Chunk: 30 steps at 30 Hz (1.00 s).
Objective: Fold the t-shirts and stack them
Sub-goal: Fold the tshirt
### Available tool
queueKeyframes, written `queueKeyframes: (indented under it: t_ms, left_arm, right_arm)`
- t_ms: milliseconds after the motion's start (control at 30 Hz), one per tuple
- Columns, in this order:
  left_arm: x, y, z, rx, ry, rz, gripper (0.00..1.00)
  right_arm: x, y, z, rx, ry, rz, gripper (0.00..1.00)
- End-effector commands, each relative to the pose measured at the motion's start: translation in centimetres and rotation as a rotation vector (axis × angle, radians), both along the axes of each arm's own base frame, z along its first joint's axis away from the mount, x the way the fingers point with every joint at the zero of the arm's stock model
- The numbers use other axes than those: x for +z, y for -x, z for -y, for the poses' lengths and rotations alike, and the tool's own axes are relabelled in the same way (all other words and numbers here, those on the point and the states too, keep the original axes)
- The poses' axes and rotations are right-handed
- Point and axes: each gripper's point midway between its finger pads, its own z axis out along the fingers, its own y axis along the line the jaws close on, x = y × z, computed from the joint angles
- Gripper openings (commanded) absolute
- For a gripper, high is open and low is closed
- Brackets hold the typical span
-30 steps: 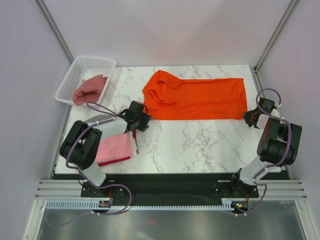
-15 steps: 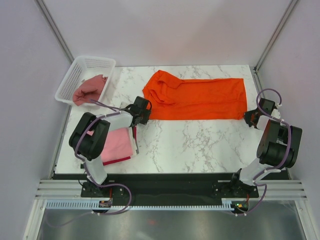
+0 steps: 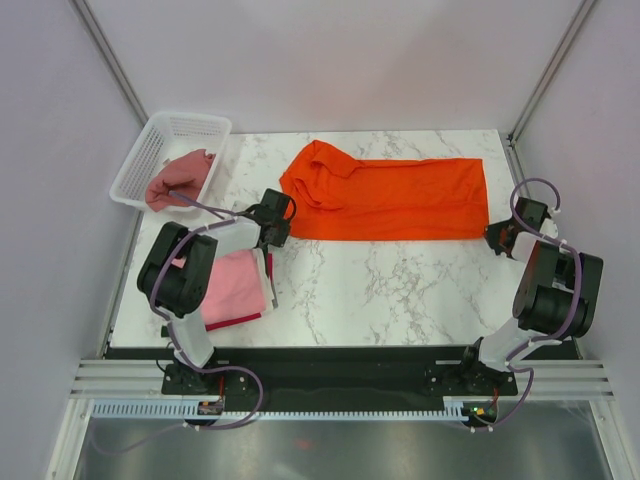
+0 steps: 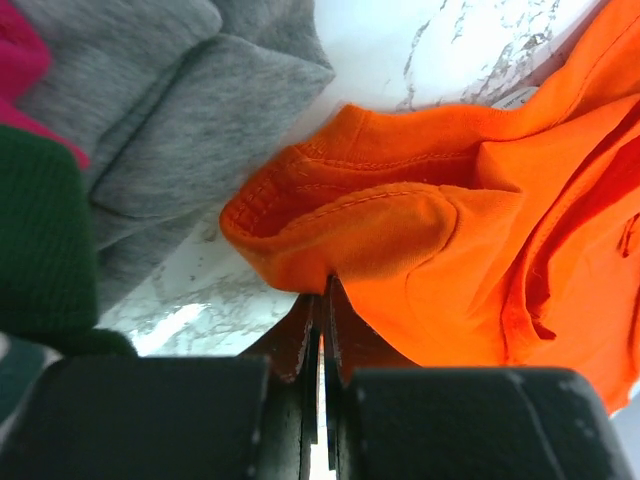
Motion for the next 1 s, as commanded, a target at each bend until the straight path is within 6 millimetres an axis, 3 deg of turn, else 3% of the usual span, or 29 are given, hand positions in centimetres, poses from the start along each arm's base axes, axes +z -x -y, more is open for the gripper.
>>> queueKeyframes:
  t_ms: [0,133,167,233,267,333,367,433,467,533,633,667,733,767,867,967]
  left_arm:
    - [1.1,0.2,-2.0,-0.015,-0.121,-0.007,0.02]
    - [1.4,-0.3,-1.6,-0.034,-0.124,-0.032,0.02]
    - [1.8,-0.5,-1.7,-0.048,-0.136,-0.039,0.02]
    - [4.4,-1.9,-1.3,-0.064,-0.148,-0.018,0.02]
    - [7.0,-3.4,-0.9,-0.083,-0.154,0.032,0.02]
    - [10.6,-4.4,-0.9,-0.095,-0.167,0.095,0.02]
    - [13.3,-5.2,-0.8,-0.119,-0.189,0.141,0.02]
    - [16.9,-5.2,-1.1,-0.137,-0.205,0.209,0.02]
    - [17.4,-4.9,-1.3,-0.137,-0.208,0.218,0.02]
    - [17.9,-4.0,-1.8,-0.136,-0.206,0.227,0.02]
    - [12.9,-1.1,-2.7,-0.13,-0.208,0.116,0.02]
    - [9.6,0.8,-2.9,-0.124,-0.192,0.038,0.02]
    - [6.7,1.8,-2.6,-0.147,-0.172,-0.008,0.02]
    - [4.2,3.2,-2.4,-0.178,-0.16,-0.072,0.02]
    - [1.6,4.9,-1.9,-0.216,-0.163,-0.122,0.02]
    - [1.1,5.7,-1.8,-0.222,-0.165,-0.11,0.02]
  right_arm:
    - [1.0,-0.7,0.0,-0.007,0.025,0.033,0.0]
    - [0.2,-1.2,-0.7,-0.007,-0.024,-0.007,0.0]
    - [1.2,-2.1,-0.6,0.002,-0.022,0.01,0.0]
    - [2.4,-2.6,-0.6,-0.001,-0.027,0.012,0.0]
    - [4.8,-3.9,-0.3,0.001,-0.015,0.065,0.0]
    - [7.3,-4.7,-0.2,0.003,-0.009,0.099,0.0]
    - [10.3,-5.7,0.2,0.005,0.012,0.159,0.0]
    - [12.5,-5.8,0.4,0.0,0.029,0.189,0.0]
    - [13.8,-5.6,0.6,-0.007,0.042,0.212,0.0]
    - [13.6,-4.8,0.7,-0.021,0.042,0.205,0.0]
    - [9.9,-2.3,0.5,-0.042,0.013,0.125,0.0]
    - [7.2,-0.7,0.6,-0.059,0.003,0.06,0.0]
    - [5.0,0.6,0.9,-0.067,-0.002,0.01,0.0]
    - [3.3,1.6,0.8,-0.061,-0.01,-0.036,0.0]
    - [1.2,3.1,1.3,-0.062,-0.021,-0.092,0.0]
    - [0.7,4.1,2.1,-0.082,-0.011,-0.107,0.0]
